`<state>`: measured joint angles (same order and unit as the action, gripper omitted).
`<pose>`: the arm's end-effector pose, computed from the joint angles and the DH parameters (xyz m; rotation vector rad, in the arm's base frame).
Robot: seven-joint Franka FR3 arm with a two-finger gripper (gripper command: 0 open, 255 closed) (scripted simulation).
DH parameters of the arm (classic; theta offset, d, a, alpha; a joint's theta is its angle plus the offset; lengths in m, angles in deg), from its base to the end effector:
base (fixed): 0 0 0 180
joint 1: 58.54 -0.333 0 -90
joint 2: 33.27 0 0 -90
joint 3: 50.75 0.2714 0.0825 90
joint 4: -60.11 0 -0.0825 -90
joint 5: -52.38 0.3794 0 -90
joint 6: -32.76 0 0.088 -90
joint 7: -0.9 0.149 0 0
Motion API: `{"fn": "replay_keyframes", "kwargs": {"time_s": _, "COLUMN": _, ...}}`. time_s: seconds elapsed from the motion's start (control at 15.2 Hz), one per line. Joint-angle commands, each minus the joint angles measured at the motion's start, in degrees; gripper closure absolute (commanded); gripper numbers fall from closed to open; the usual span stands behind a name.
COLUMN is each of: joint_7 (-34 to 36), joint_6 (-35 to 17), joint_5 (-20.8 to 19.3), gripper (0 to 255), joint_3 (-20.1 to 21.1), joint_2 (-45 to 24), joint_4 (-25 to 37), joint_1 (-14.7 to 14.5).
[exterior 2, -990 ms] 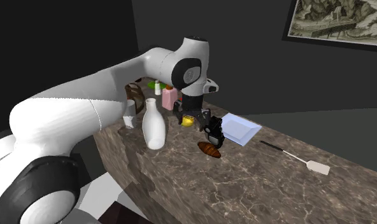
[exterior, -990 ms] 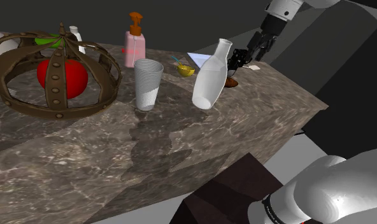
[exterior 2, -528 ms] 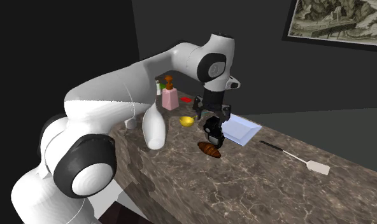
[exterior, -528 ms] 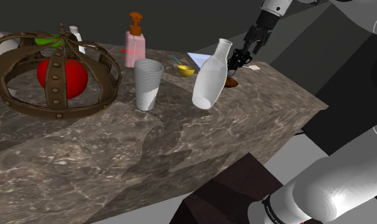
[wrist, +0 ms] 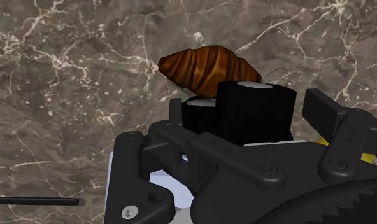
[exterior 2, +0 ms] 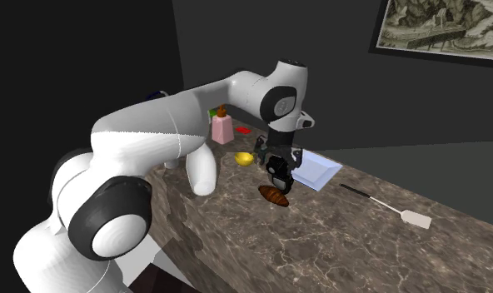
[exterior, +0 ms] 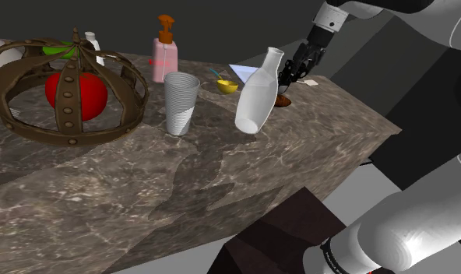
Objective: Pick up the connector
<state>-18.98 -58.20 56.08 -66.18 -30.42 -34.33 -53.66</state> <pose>0.5062 -0.1798 0.5296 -3.0640 0.0132 -0.0225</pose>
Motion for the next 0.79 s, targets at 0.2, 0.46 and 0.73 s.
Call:
{"fn": "replay_keyframes", "kwargs": {"time_s": 0.2, "joint_7": 0.00, "joint_6": -0.35, "joint_5": -0.04, "gripper": 255, "joint_3": 0.01, "joint_2": 0.16, "joint_4": -0.48, "joint_1": -0.01}}
{"fn": "replay_keyframes", "kwargs": {"time_s": 0.46, "joint_7": 0.01, "joint_6": -0.33, "joint_5": -0.03, "gripper": 255, "joint_3": 0.02, "joint_2": 0.11, "joint_4": -0.41, "joint_1": -0.02}}
{"fn": "replay_keyframes", "kwargs": {"time_s": 0.73, "joint_7": 0.06, "joint_6": 1.31, "joint_5": 0.07, "gripper": 255, "joint_3": -0.02, "joint_2": -0.26, "joint_4": 1.59, "joint_1": 0.00}}
